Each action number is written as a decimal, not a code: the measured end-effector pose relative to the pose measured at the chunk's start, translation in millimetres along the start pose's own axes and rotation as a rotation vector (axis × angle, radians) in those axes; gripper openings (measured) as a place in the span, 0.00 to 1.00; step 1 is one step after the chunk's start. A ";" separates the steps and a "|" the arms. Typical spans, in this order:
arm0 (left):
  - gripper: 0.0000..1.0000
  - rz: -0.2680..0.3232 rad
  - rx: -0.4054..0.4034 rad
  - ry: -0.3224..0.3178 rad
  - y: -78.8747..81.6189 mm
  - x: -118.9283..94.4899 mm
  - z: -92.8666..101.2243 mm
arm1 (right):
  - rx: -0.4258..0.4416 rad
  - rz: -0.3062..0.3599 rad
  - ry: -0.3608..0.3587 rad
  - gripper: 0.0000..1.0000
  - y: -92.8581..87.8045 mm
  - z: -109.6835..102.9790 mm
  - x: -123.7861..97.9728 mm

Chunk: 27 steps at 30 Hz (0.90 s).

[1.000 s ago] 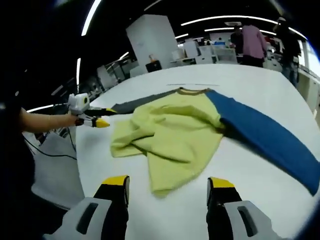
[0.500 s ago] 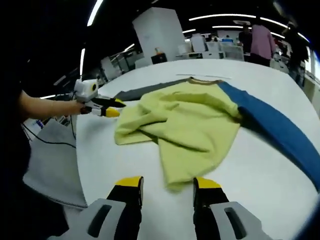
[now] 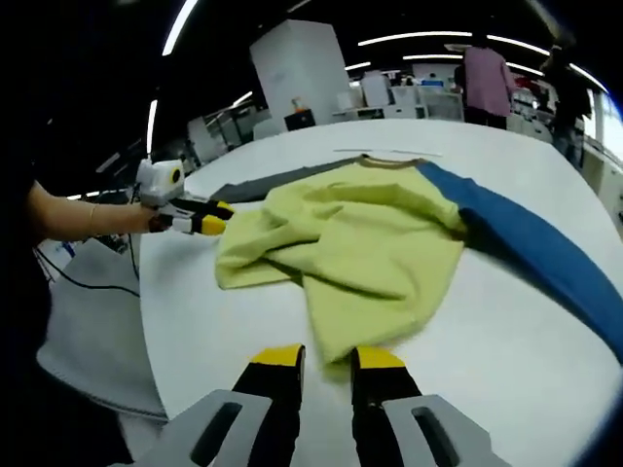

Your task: Fold the garment on the visible template until the final outline fits inside the template.

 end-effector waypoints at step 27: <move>0.00 0.036 -0.088 0.035 19.4 3.6 1.3 | 0.023 0.038 -0.025 0.00 7.5 2.8 -0.4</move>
Point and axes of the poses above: the point that each gripper's makers call its tool centre point, and the gripper's own axes: x roughly forward along the fingers, z roughly to its right, y roughly out of its top, the point moved 2 cm from there along -x, roughly backward along the fingers, and after that the axes turned 3 degrees about x, right-handed, at the moved point
